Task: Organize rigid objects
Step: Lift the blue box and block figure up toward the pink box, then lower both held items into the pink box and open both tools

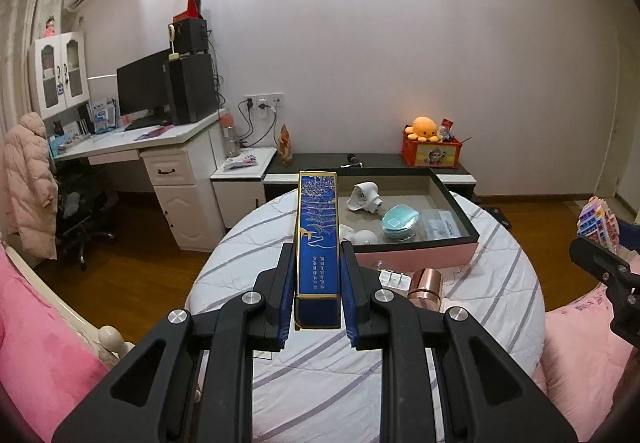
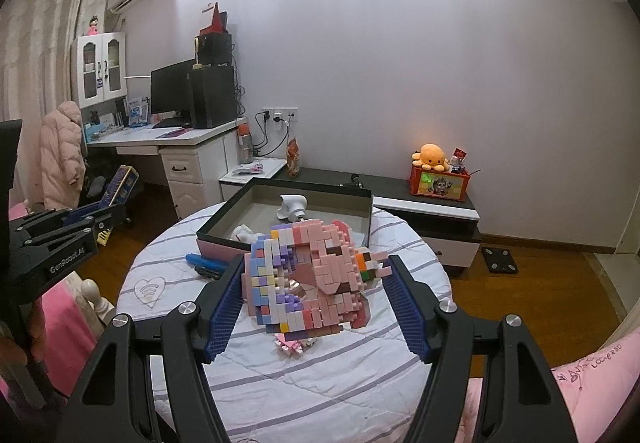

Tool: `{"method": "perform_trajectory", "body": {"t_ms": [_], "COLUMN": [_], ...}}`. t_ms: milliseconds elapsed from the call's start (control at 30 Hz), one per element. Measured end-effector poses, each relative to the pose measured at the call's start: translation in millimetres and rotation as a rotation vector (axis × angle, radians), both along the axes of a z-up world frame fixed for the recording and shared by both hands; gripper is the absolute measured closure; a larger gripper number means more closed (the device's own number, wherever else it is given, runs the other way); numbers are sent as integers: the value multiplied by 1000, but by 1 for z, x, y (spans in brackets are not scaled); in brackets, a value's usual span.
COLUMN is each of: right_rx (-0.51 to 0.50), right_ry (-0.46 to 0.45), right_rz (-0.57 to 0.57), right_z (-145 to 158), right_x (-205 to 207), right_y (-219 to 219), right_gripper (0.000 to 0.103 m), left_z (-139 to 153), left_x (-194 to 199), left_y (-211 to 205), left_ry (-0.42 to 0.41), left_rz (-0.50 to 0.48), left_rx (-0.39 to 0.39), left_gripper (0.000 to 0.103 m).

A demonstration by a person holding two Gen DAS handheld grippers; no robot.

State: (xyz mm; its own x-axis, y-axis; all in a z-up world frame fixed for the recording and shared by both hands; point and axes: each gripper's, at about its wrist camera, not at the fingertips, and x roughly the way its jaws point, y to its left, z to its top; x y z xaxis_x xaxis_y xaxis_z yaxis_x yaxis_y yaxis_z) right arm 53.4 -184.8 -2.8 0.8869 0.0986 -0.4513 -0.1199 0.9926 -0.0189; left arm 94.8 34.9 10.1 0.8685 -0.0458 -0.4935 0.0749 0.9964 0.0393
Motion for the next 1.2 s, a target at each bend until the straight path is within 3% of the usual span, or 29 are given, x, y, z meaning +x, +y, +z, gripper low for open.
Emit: {"method": "perform_trajectory", "body": {"t_ms": [433,633,767,933,1067,1200], "right_rx": [-22,-49,-63,-87,-97,-121], "right_ry": [6,27,33,56,109,161], "right_rz": [-5,0,14,14,27,34], "right_z": [3,4,10,11,0,-15], "right_x": [10,33,61,113,170,224], "right_y": [4,8,10,9,4,-1], "right_gripper": [34,34,34,34,34,34], "left_z": [-1,8,16,14,0,-29], "left_x": [18,48,84,151,206,259], "left_y": [0,0,-4,-15,-28,-38], "left_ry": [5,-3,6,76,148,245], "left_rz": [-14,-25,-42,-122,-181,-157], "left_rx": [25,43,59,37,43,93], "left_gripper": [82,82,82,82,82,82]}}
